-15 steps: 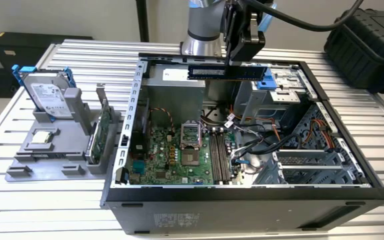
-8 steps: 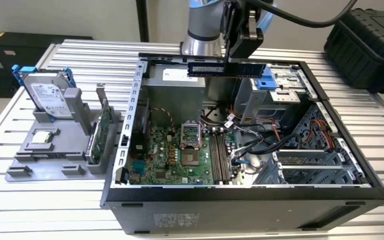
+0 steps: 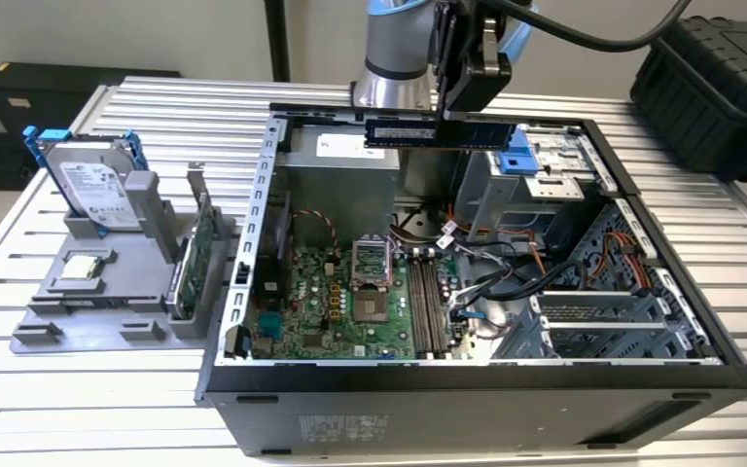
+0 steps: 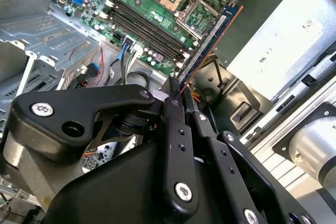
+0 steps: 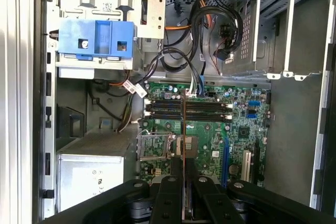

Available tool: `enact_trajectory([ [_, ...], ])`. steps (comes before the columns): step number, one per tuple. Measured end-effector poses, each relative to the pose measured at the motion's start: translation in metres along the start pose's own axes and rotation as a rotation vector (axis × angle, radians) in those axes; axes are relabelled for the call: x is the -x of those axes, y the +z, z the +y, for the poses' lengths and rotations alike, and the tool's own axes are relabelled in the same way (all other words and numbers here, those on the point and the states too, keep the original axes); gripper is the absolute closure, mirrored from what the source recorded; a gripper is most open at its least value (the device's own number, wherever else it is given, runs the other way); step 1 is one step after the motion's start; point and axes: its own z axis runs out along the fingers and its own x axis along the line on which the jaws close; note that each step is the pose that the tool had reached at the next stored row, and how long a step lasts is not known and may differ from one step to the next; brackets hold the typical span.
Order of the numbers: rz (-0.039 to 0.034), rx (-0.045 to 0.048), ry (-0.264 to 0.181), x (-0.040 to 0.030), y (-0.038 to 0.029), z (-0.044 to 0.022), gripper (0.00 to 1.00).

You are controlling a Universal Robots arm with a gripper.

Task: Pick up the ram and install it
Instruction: 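Insert the ram into the slot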

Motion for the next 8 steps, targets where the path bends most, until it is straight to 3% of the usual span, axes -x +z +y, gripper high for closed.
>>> enact_trajectory([
  [8, -0.0001, 0.0000, 0.000, 0.0000, 0.0000, 0.0000, 1.00],
])
